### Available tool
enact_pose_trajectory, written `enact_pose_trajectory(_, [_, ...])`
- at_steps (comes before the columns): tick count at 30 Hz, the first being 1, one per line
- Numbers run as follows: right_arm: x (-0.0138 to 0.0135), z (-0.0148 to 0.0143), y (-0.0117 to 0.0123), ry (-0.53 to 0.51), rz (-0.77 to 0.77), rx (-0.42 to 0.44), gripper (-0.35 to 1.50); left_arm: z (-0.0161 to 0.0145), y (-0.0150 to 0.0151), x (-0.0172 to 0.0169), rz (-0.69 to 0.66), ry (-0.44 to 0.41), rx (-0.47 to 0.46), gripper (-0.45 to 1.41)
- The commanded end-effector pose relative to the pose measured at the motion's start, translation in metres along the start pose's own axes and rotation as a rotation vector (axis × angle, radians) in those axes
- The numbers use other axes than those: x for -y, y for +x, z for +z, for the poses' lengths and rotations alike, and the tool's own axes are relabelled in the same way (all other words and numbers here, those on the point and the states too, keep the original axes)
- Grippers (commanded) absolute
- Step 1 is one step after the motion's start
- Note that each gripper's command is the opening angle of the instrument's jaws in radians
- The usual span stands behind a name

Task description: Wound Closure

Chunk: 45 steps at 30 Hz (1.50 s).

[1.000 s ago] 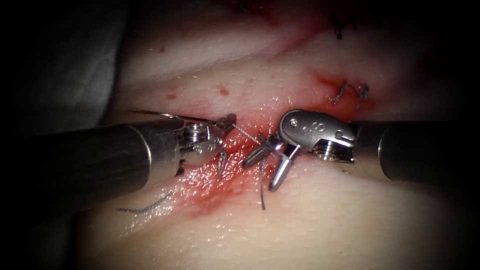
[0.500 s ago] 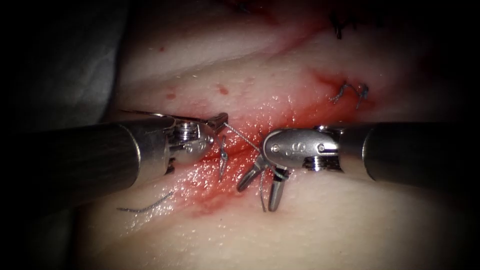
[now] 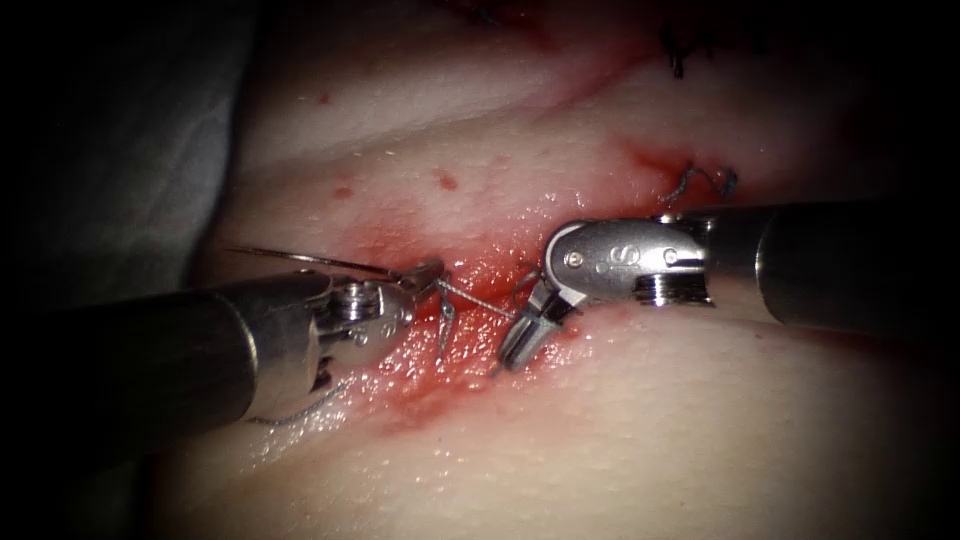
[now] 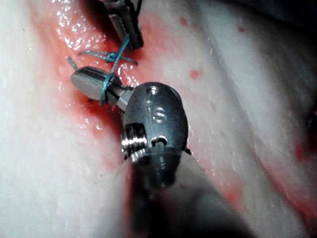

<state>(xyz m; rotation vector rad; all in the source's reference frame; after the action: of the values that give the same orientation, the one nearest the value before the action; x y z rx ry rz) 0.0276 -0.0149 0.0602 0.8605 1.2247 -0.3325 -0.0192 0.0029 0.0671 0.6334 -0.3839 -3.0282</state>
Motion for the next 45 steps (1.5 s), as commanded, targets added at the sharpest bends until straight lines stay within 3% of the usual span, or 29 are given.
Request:
enact_pose_trajectory(1, [-0.0007, -0.0003, 0.0002, -0.022, 0.008, -0.032, -0.35, -0.0003, 0.0004, -0.0012, 0.005, 0.001, 0.0, -0.45])
enact_pose_trajectory(13, [-0.0021, -0.0016, -0.0016, -0.083, 0.009, -0.047, -0.35, -0.0071, 0.0033, -0.0085, 0.035, -0.055, 0.022, -0.45])
enact_pose_trajectory(23, [-0.0029, -0.0021, -0.0036, -0.113, 0.026, -0.048, -0.35, -0.0096, 0.0059, -0.0139, 0.075, -0.103, 0.045, -0.45])
enact_pose_trajectory(27, [-0.004, -0.0029, -0.0052, -0.163, 0.041, -0.038, -0.35, -0.0105, 0.0066, -0.0149, 0.09, -0.113, 0.043, -0.45])
enact_pose_trajectory(32, [-0.0059, -0.0057, -0.0063, -0.315, 0.077, -0.049, -0.35, -0.0109, 0.007, -0.0155, 0.091, -0.118, 0.039, -0.45])
enact_pose_trajectory(35, [-0.006, -0.0072, -0.007, -0.476, 0.143, -0.104, -0.35, -0.0105, 0.0074, -0.0159, 0.097, -0.116, 0.03, -0.45])
enact_pose_trajectory(38, [-0.005, -0.007, -0.0075, -0.565, 0.177, -0.163, -0.35, -0.0103, 0.0078, -0.0164, 0.104, -0.12, 0.022, -0.45])
enact_pose_trajectory(45, [-0.0032, -0.0052, -0.0082, -0.564, 0.186, -0.235, -0.35, -0.0115, 0.0088, -0.0171, 0.123, -0.13, 0.01, -0.45])
